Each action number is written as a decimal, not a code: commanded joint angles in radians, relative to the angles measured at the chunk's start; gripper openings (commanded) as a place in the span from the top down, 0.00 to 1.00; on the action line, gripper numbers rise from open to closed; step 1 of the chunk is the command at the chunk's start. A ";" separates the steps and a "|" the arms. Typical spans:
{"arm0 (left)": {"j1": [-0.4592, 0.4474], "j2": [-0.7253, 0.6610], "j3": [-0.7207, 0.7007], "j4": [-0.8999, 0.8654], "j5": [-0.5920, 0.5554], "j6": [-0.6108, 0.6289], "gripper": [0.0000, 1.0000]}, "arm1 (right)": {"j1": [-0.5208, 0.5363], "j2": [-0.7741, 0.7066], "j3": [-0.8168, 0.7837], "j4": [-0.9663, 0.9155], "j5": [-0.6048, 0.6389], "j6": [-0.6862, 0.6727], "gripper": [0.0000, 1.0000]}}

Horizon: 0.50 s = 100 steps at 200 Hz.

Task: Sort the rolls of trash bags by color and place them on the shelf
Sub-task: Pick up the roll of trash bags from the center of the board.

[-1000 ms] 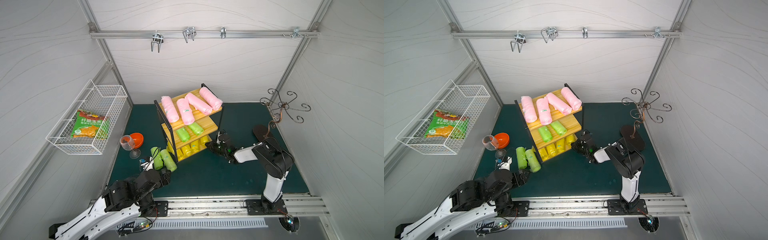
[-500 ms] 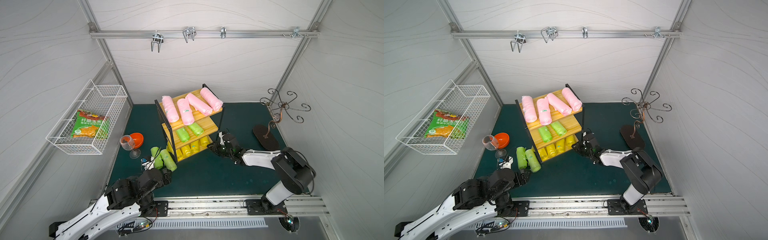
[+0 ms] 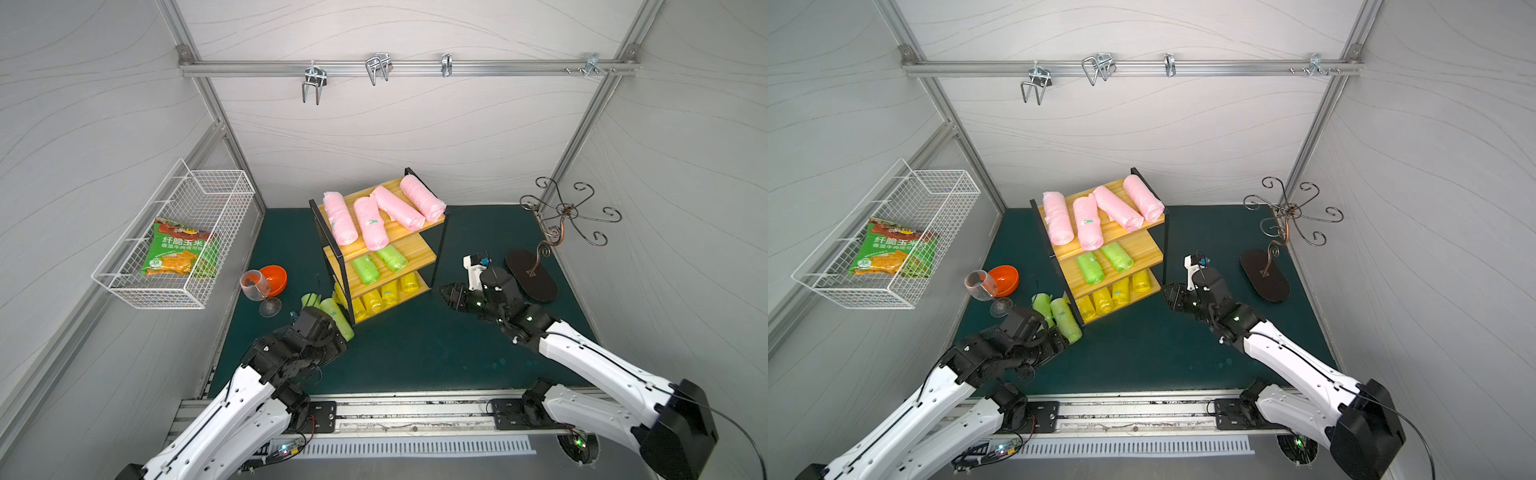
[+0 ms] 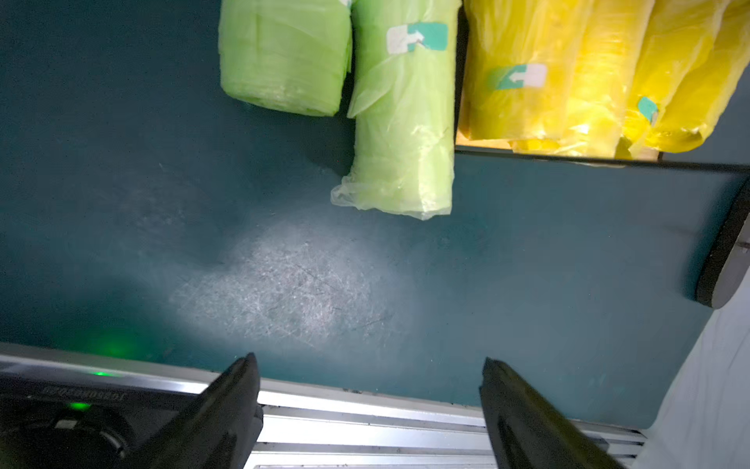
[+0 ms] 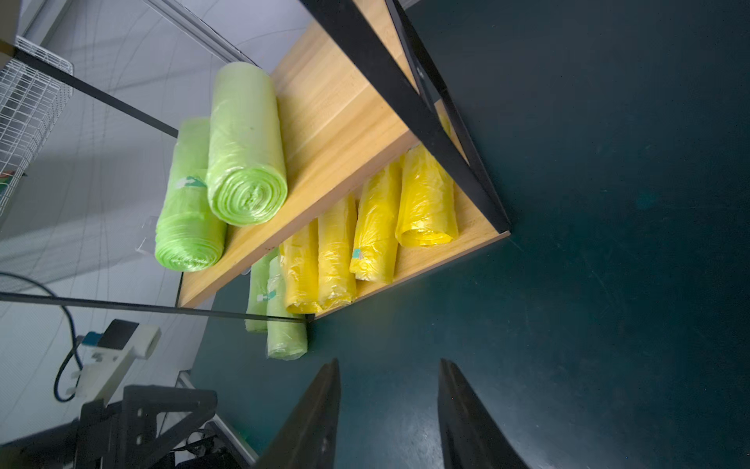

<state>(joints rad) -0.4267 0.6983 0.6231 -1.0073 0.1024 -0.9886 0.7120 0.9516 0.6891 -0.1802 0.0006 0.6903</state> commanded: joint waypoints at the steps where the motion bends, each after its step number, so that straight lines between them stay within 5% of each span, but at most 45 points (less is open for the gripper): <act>1: 0.081 0.064 0.075 0.049 0.147 0.156 0.10 | 0.000 -0.058 0.012 -0.120 0.051 -0.066 0.57; 56: 0.171 0.228 0.197 0.083 0.126 0.250 0.20 | -0.001 -0.111 -0.009 -0.160 0.061 -0.095 0.57; 76: 0.231 0.272 0.198 0.106 0.142 0.282 0.36 | -0.002 -0.129 -0.017 -0.171 0.063 -0.105 0.57; 100: 0.276 0.311 0.175 0.151 0.145 0.305 0.44 | -0.001 -0.136 -0.031 -0.163 0.061 -0.105 0.57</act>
<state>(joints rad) -0.1898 0.9825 0.7898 -0.9222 0.2279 -0.7403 0.7116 0.8333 0.6807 -0.3233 0.0498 0.6079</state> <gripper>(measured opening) 0.584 0.431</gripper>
